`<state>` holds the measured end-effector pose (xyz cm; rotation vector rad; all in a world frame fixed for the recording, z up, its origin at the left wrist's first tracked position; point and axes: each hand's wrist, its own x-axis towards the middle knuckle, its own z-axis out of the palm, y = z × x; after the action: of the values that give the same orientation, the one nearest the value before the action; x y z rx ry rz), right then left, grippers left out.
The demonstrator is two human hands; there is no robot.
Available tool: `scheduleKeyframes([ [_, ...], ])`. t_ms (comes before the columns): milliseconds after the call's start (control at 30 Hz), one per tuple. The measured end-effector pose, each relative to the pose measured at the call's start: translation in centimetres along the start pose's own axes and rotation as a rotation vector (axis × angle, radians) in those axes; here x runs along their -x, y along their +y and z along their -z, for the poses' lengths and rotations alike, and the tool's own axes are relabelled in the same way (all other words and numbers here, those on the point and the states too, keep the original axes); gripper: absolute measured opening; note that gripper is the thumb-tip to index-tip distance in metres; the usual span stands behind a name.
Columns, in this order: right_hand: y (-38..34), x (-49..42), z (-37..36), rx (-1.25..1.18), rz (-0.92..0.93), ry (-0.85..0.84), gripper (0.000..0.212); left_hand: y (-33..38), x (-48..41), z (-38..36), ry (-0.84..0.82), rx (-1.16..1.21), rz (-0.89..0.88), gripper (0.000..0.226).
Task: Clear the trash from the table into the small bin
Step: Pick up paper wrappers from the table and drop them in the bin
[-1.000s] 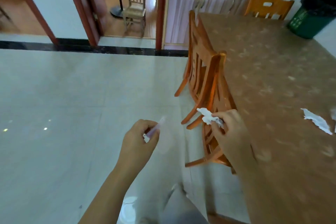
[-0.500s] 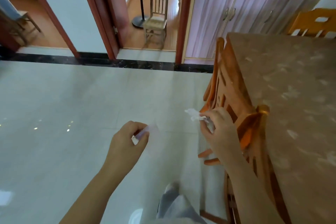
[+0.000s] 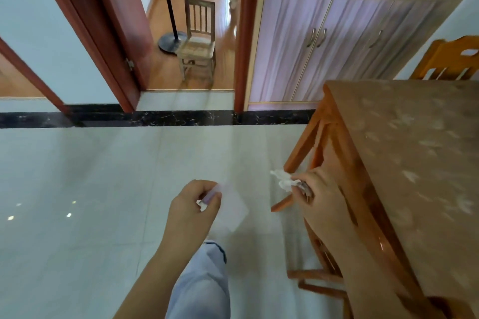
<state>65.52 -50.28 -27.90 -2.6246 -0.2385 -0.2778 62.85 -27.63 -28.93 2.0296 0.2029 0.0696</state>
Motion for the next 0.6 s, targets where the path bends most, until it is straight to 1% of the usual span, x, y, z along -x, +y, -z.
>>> scheduleKeyframes([
  [67,-0.8,-5.1,-1.6,0.0,-0.022,-0.018,0.015,-0.1,-5.2,1.0,-0.013,0.004,-0.003,0.014],
  [200,-3.4,-15.3,-4.6,-0.057,-0.026,0.04,0.013,0.3,-14.8,3.4,-0.042,-0.005,-0.051,0.018],
  [300,-4.2,-21.7,-6.2,-0.077,-0.075,0.047,0.012,1.0,-21.7,4.2,-0.069,-0.012,-0.082,0.025],
  [367,-3.8,-24.9,-7.0,-0.079,-0.094,0.041,0.012,1.5,-25.7,4.0,-0.073,-0.033,-0.104,0.027],
  [467,-2.2,-28.7,-7.7,-0.095,-0.139,0.049,0.013,2.1,-31.2,2.9,-0.116,-0.064,-0.132,0.019],
  [600,1.4,-35.0,-8.7,-0.109,-0.201,0.138,0.011,3.5,-39.2,-0.1,-0.179,-0.081,-0.172,0.018],
])
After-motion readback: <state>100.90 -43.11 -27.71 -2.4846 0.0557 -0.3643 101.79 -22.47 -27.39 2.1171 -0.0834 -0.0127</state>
